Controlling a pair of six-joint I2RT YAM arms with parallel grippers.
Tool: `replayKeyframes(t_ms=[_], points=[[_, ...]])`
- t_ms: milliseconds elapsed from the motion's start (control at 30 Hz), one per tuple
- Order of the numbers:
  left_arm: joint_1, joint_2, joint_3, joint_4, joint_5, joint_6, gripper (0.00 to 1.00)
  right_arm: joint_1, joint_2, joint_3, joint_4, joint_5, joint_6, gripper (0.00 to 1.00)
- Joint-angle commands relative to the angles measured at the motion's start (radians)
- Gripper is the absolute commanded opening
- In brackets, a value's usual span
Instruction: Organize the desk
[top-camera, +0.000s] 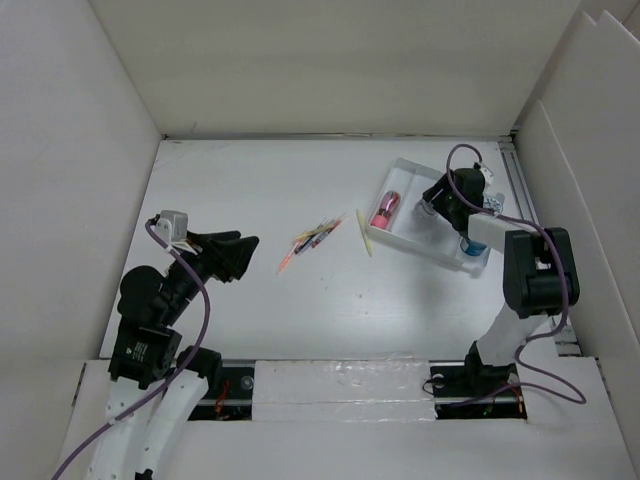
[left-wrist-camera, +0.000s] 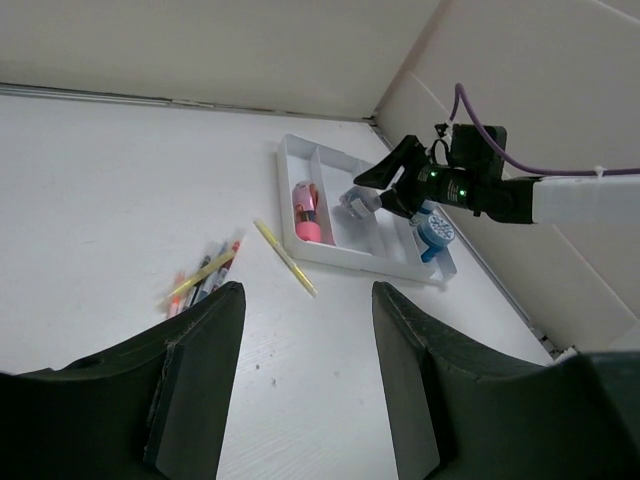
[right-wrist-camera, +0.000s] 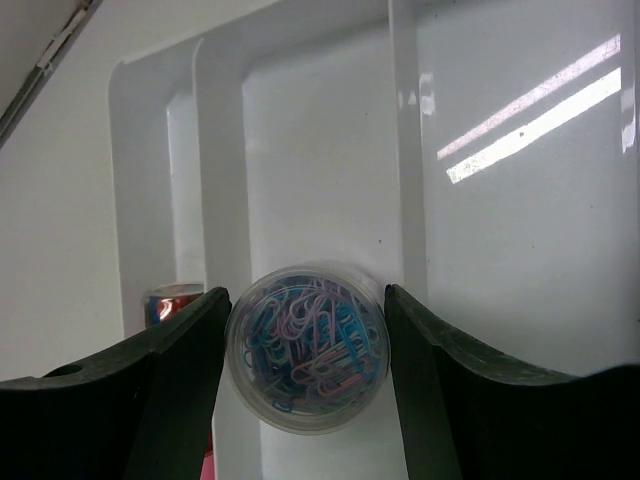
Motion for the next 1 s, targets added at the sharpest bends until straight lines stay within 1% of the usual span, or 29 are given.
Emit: replayKeyframes(t_ms=[0,100,267,600,700,733,800,967], points=[[-0.004,0.011,-0.013,0.063,0.039,0.011,0.50,-0.039,0.017,0.079,0.076,-0.098,0.023,0.48],[-0.004,0.014,-0.014,0.054,0.034,0.018,0.50,-0.039,0.027,0.106,0.079,-0.099,0.023,0.49],[-0.004,0.036,-0.011,0.045,0.034,0.025,0.50,-0.039,0.079,0.192,0.029,-0.090,0.016,0.50],[-0.004,0.113,0.006,0.039,0.034,0.041,0.50,-0.059,0.182,0.323,-0.023,-0.105,0.019,0.52],[-0.004,0.116,0.007,0.036,0.025,0.042,0.50,-0.070,0.204,0.344,-0.045,-0.105,0.022,0.53],[-0.004,0.119,0.010,0.036,0.019,0.042,0.50,-0.070,0.208,0.355,-0.052,-0.137,0.023,0.53],[-0.004,0.125,0.012,0.037,0.014,0.044,0.50,-0.079,0.218,0.373,-0.060,-0.154,0.027,0.55],[-0.004,0.130,0.015,0.037,0.016,0.045,0.50,-0.099,0.208,0.381,-0.082,-0.148,0.020,0.58]])
